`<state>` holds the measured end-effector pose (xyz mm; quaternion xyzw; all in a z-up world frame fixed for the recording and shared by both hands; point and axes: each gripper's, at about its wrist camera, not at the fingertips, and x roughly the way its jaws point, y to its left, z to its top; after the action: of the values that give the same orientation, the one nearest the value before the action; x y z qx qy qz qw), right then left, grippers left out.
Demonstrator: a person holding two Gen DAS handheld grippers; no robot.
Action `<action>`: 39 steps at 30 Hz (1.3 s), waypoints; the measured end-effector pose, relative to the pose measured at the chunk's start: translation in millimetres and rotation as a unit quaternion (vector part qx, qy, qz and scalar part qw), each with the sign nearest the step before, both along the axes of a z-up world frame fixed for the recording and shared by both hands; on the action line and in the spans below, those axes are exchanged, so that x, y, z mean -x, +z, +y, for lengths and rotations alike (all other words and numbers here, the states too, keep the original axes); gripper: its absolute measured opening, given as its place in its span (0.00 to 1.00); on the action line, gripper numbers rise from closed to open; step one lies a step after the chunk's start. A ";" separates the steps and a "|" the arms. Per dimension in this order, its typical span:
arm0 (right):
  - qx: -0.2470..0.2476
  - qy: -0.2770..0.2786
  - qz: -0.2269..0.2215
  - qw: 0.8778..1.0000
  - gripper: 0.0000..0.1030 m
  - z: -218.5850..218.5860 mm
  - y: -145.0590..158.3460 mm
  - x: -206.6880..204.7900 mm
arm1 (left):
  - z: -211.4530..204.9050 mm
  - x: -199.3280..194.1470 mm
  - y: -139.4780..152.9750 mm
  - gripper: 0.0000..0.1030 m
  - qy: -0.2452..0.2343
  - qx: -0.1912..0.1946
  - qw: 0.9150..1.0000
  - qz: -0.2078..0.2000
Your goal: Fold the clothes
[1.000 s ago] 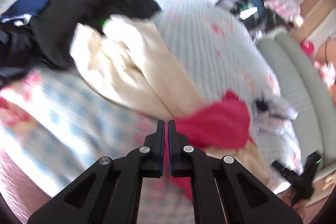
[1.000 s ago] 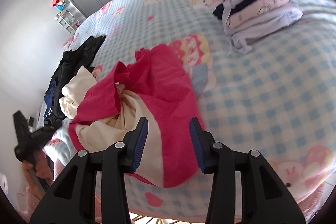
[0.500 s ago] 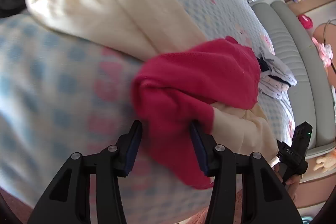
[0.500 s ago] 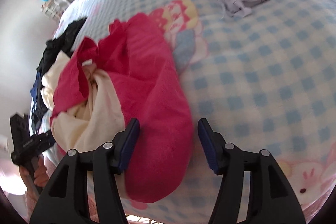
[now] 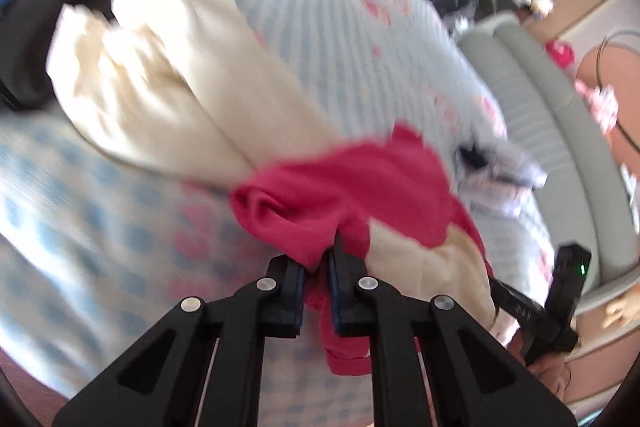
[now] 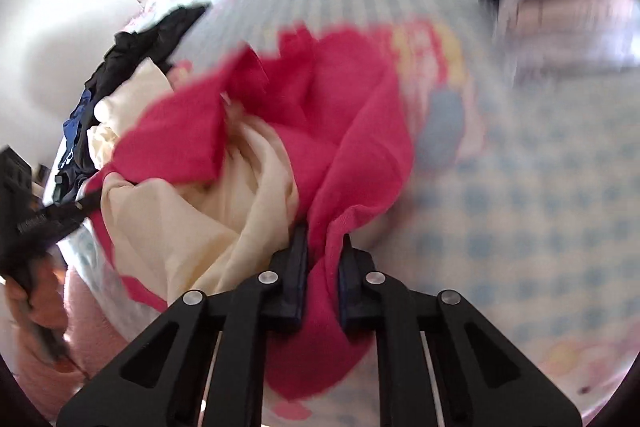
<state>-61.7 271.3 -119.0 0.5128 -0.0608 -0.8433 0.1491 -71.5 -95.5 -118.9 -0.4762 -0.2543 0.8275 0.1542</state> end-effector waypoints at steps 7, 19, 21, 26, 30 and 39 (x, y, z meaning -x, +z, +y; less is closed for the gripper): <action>0.043 -0.014 0.123 0.991 0.09 -2.9 94.8 -26.7 | -57.5 -24.1 70.2 0.09 0.066 -0.031 0.993 0.089; 0.104 -0.052 0.005 0.993 0.20 18.2 19.4 -14.8 | -77.8 -28.1 -20.9 0.31 0.051 -0.053 0.997 -0.036; 0.112 -0.069 -0.008 0.991 0.21 32.4 13.1 -13.7 | -78.1 -26.4 -32.1 0.31 0.051 -0.045 0.996 -0.051; 0.094 -0.072 -0.016 0.993 0.25 39.0 11.5 -10.6 | -80.2 -26.8 -34.3 0.40 0.061 -0.020 0.997 -0.052; 0.072 -0.052 -0.005 0.996 0.40 29.7 17.2 -15.0 | -89.0 -25.2 -35.2 0.42 0.077 -0.003 0.996 -0.050; 0.139 -0.024 -0.099 0.985 0.61 18.1 -40.5 8.8 | -70.5 -21.2 -80.3 0.54 0.013 -0.102 0.988 -0.113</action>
<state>-70.5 289.4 -159.5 0.5660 -0.2043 -0.7754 0.1914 -50.3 -166.0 -199.2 -0.5455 -0.3591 0.7399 0.1613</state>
